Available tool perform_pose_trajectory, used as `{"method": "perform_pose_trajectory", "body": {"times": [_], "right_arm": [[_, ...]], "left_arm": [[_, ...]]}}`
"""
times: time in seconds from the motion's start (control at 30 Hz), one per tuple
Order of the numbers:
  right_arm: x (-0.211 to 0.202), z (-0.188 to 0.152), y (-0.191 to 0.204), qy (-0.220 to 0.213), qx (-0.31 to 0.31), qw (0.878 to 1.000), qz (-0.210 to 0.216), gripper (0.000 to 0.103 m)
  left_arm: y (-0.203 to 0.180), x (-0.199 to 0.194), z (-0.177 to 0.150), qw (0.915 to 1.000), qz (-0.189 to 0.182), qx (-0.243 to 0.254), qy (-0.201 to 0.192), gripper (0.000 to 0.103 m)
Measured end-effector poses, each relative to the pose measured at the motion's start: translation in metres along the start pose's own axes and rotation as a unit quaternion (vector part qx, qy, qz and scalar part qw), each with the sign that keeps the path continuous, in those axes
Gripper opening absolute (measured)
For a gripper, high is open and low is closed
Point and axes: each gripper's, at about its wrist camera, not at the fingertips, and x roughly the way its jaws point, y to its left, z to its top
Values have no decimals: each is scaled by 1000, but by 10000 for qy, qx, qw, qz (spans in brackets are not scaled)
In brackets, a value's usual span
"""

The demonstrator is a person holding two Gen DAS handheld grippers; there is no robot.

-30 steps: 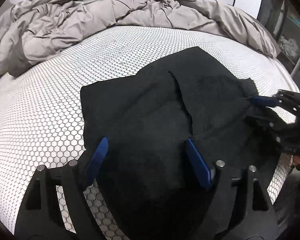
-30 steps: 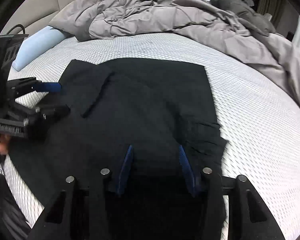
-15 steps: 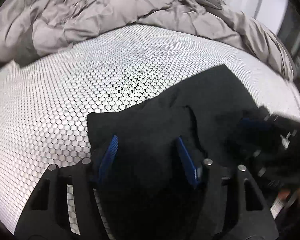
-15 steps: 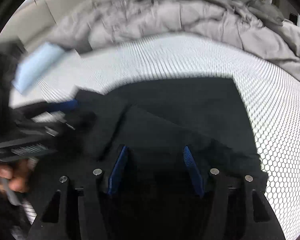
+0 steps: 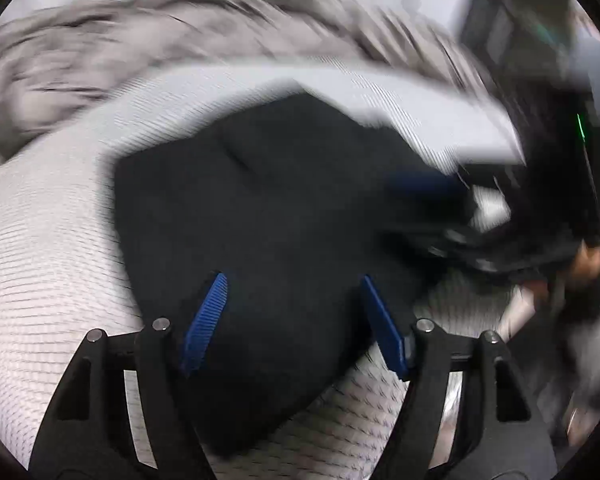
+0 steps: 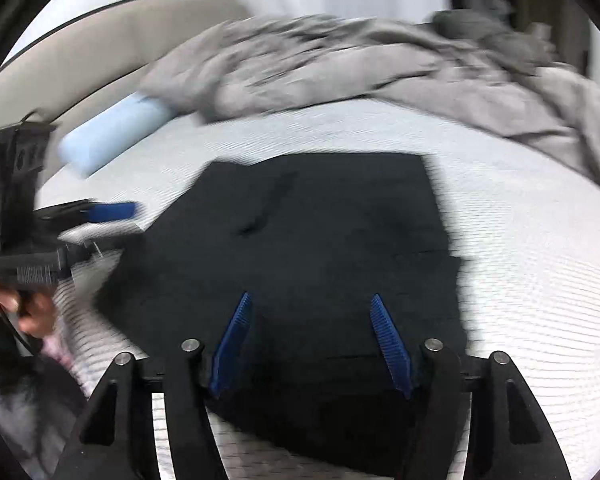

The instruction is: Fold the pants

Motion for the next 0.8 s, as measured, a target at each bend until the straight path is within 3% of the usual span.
{"method": "perform_pose_trajectory", "body": {"times": [0.03,0.1,0.17,0.2,0.27,0.3,0.33,0.37,0.43,0.5,0.6,0.67,0.73,0.77,0.8], "right_arm": [[6,-4,4,145,-169,9997,-35,65],[12,-17,4,303,-544,9977,-261,64],[-1,-26,-12,243,-390,9987,-239,64],[-17,-32,-25,104,-231,9997,5,61],[-37,-41,-39,-8,-54,10000,-68,61],[-48,-49,-49,-14,50,9989,-466,67],[-54,-54,-57,9,165,9977,-651,85],[-58,-59,-69,-21,413,9962,-769,87],[-62,-58,-88,-124,1007,9944,-297,87],[-60,-50,-103,-405,1518,9869,363,87],[-44,-36,-114,-354,1839,9801,656,87],[-26,-27,-122,-243,2091,9742,819,87],[-9,-23,-133,-7,2271,9706,804,86],[4,-25,-136,133,2390,9675,817,83],[8,-27,-134,134,2389,9675,816,70]], "left_arm": [[-8,4,-8,9995,199,258,47,67],[-8,-3,-16,9991,193,384,5,68],[-2,-13,-21,9996,83,285,21,70],[0,-18,-24,9995,108,279,33,71],[4,-28,-31,9991,243,325,77,72],[9,-33,-32,9992,245,312,55,72],[13,-39,-34,9995,216,213,-9,72],[20,-47,-35,9998,173,41,-101,72],[38,-59,-34,9982,66,-488,-328,73],[66,-61,-31,9903,-108,-1294,-496,76],[100,-45,-34,9740,-180,-2244,-263,75],[113,-34,-39,9674,-352,-2505,-90,67],[115,-26,-41,9666,-466,-2521,-74,53],[117,-24,-38,9656,-576,-2533,-127,46],[117,-23,-36,9627,-730,-2601,-168,37]]}}
